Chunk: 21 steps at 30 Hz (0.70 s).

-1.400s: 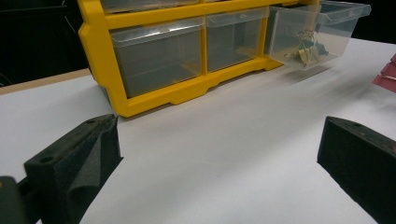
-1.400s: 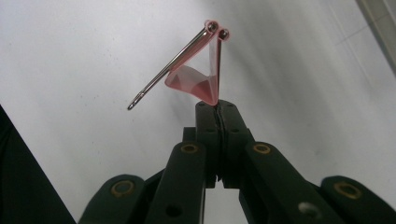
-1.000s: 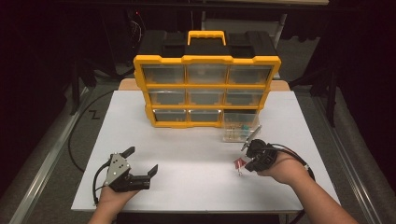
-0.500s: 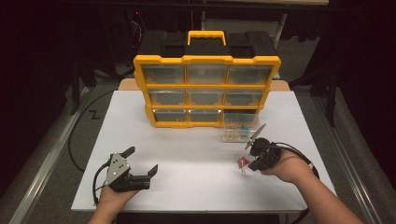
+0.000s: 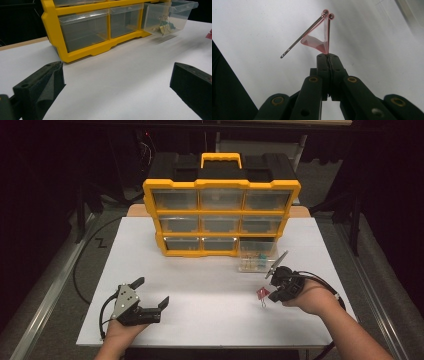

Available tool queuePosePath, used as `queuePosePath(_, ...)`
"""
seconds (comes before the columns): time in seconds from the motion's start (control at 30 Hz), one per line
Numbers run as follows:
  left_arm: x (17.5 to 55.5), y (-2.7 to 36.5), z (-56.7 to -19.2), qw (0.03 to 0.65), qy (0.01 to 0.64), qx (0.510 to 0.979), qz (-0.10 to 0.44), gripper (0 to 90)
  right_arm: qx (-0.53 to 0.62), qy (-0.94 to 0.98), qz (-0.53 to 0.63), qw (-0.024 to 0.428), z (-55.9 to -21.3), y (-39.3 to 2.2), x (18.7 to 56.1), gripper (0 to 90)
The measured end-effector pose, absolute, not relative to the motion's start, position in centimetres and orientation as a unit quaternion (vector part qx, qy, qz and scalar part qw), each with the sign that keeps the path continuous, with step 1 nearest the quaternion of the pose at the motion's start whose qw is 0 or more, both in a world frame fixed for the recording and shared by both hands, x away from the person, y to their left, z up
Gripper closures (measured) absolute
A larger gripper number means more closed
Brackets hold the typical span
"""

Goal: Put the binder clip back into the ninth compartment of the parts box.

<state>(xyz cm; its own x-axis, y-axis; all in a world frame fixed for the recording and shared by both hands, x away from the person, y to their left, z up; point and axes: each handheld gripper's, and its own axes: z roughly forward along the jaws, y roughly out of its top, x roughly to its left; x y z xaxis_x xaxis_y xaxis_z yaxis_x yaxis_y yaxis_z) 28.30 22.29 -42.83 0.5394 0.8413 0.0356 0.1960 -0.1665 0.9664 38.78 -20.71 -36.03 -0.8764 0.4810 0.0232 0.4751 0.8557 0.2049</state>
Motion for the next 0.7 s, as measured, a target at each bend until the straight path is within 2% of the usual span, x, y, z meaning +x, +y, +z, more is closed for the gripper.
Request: queuePosePath(0.7,28.3,22.3,-42.8,0.528,0.37,0.701,0.305,0.3,0.241,0.965,0.102,0.018,-33.5,-20.9,39.5,90.0)
